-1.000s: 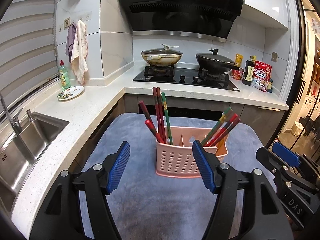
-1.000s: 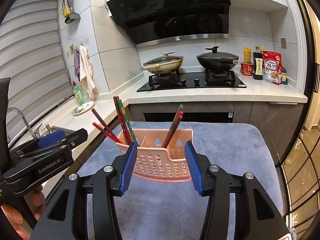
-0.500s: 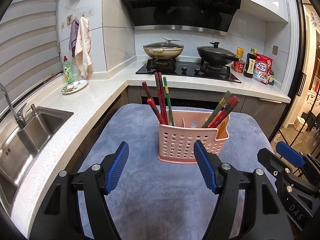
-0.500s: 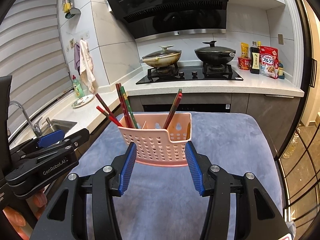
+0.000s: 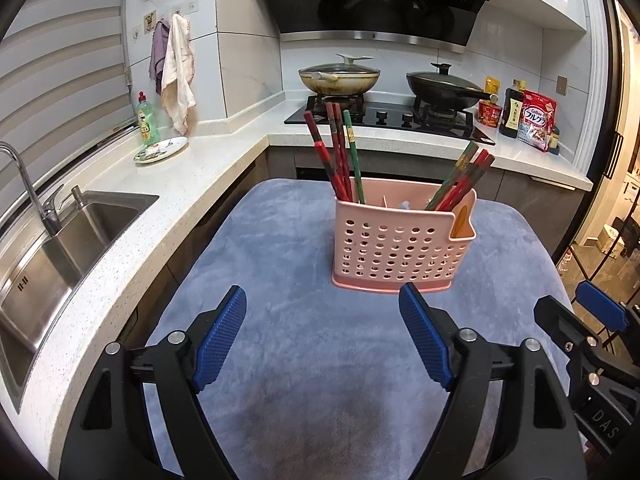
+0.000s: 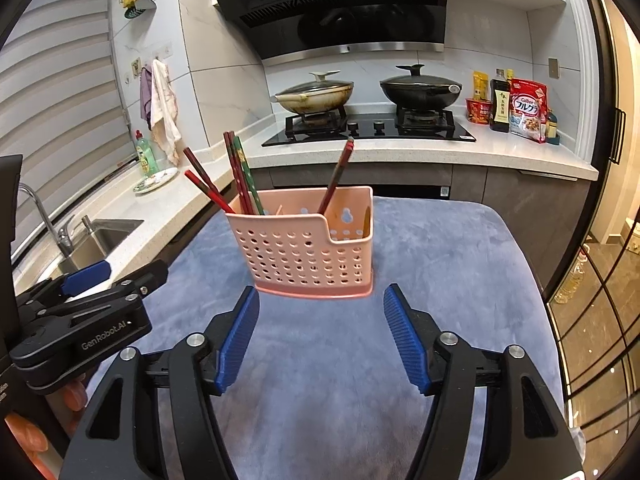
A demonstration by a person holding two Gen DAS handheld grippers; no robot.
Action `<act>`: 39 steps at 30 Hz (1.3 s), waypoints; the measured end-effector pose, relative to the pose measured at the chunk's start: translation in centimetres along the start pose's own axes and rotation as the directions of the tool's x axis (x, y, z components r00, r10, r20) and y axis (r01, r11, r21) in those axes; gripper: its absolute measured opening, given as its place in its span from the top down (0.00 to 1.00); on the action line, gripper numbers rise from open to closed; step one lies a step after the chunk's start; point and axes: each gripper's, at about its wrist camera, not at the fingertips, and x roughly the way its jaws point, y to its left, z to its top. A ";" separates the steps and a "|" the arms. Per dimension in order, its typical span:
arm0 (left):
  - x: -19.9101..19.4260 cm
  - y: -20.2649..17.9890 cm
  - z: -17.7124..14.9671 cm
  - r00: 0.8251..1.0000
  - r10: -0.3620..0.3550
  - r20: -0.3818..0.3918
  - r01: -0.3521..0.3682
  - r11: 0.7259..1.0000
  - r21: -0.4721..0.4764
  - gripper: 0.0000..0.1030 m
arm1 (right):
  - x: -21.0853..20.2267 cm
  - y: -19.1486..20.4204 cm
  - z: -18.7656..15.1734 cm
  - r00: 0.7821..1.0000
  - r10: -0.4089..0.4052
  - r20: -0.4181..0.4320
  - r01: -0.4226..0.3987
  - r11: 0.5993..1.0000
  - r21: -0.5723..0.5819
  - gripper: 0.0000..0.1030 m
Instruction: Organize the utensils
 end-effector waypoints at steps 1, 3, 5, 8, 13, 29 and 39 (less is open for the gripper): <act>0.0 0.0 -0.2 1.000 0.002 -0.002 -0.002 1.000 0.001 0.26 | 0.1 0.0 -0.2 1.000 -0.004 -0.003 0.004 1.000 -0.004 0.37; 0.2 -0.1 -0.5 1.000 0.006 -0.007 -0.006 1.000 0.004 0.24 | 0.2 0.0 -0.4 1.000 -0.010 -0.009 0.010 1.000 -0.008 0.33; 0.2 -0.2 -0.7 1.000 0.011 -0.011 -0.010 1.000 0.008 0.22 | 0.2 -0.1 -0.5 1.000 -0.019 -0.011 0.019 1.000 -0.012 0.29; 0.4 -0.2 -1.1 1.000 0.023 -0.013 -0.023 1.000 0.009 0.15 | 0.4 -0.2 -0.9 0.999 -0.036 -0.012 0.036 0.999 -0.021 0.22; 1.0 -0.2 -1.7 0.999 0.038 -0.030 -0.038 0.999 0.014 0.12 | 0.9 -0.4 -1.4 0.998 -0.051 -0.034 0.050 0.998 -0.029 0.18; 2.5 -0.3 -2.9 0.993 0.071 -0.090 -0.069 0.997 0.022 0.07 | 2.3 -1.0 -2.1 0.995 -0.064 -0.070 0.063 0.998 -0.012 0.06; 2.8 -0.5 -3.1 0.992 0.078 -0.103 -0.076 0.997 0.023 0.07 | 2.5 -1.1 -2.4 0.994 -0.069 -0.081 0.068 0.998 -0.012 0.06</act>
